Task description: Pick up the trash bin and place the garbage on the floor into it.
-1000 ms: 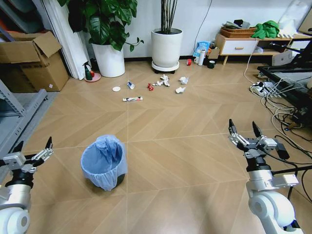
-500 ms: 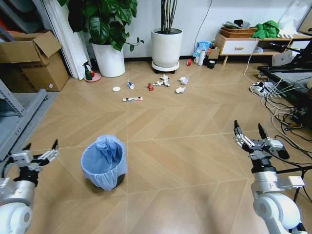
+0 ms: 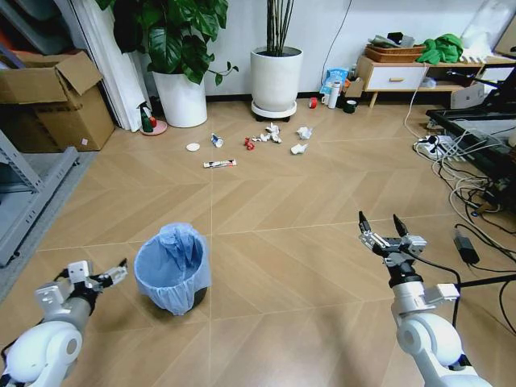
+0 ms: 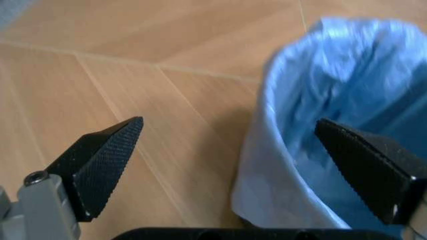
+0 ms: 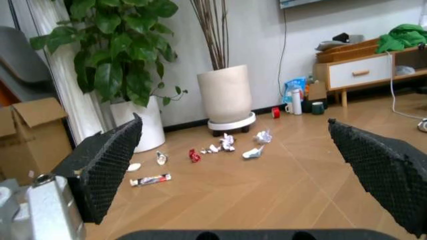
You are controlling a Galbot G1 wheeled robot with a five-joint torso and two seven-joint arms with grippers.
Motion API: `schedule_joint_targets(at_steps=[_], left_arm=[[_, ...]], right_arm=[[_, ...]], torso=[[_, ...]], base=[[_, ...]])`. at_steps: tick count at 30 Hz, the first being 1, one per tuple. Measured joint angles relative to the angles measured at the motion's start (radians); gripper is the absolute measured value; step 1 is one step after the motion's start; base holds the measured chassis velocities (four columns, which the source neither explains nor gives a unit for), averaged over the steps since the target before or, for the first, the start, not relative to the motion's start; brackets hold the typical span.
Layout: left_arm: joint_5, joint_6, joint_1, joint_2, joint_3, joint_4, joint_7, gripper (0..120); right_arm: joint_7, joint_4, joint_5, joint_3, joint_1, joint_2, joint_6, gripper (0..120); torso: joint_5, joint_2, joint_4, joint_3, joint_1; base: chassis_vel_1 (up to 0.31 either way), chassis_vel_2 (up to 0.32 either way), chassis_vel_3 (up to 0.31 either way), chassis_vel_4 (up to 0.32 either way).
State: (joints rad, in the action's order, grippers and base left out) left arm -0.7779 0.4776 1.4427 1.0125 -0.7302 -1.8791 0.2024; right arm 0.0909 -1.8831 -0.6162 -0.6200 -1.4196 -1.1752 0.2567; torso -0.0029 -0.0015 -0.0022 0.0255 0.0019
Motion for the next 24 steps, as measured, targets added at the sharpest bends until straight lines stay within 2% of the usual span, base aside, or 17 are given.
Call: schedule_joint_targets(at_steps=[9,15,18,19,22,23,24], left_arm=[[-0.033,0.051,-0.096,-0.012,0.103,0.038,0.023,100],[-0.052,0.081,-0.169,-0.046,0.181,0.105,0.052,99],[-0.07,0.087,-0.238,-0.066,0.228,0.172,0.058,88],[-0.07,0.087,-0.238,-0.066,0.228,0.172,0.058,88],[-0.081,0.085,-0.27,-0.071,0.25,0.213,0.051,75],[-0.081,0.085,-0.27,-0.071,0.25,0.213,0.051,75],[-0.084,0.085,-0.273,-0.072,0.252,0.217,0.047,69]], right_arm=[[-0.002,0.01,-0.003,-0.016,-0.003,0.015,-0.001,100],[-0.002,0.011,-0.004,-0.023,-0.006,0.009,0.0,100],[-0.002,0.007,-0.003,-0.031,-0.015,-0.003,0.0,100],[-0.002,0.007,-0.003,-0.031,-0.015,-0.003,0.0,100],[-0.003,-0.003,-0.002,-0.044,-0.025,-0.008,0.001,100],[-0.003,-0.003,-0.002,-0.044,-0.025,-0.008,0.001,100],[-0.003,-0.008,-0.002,-0.048,-0.029,-0.009,0.001,100]], torso=[[-0.0001,0.0,-0.0002,0.0,0.0],[-0.0002,0.0,0.0,0.0,0.0],[-0.0002,0.0,-0.0001,0.0,0.0],[-0.0002,0.0,-0.0001,0.0,0.0],[-0.0004,0.0,-0.0001,0.0,0.0],[-0.0004,0.0,-0.0001,0.0,0.0],[-0.0002,0.0,-0.0001,0.0,0.0]], base=[[0.0,0.0,0.0,0.0],[0.0,0.0,0.0,0.0],[0.0,0.0,0.0,0.0],[0.0,0.0,0.0,0.0],[0.0,0.0,0.0,0.0],[0.0,0.0,0.0,0.0],[0.0,0.0,0.0,0.0]])
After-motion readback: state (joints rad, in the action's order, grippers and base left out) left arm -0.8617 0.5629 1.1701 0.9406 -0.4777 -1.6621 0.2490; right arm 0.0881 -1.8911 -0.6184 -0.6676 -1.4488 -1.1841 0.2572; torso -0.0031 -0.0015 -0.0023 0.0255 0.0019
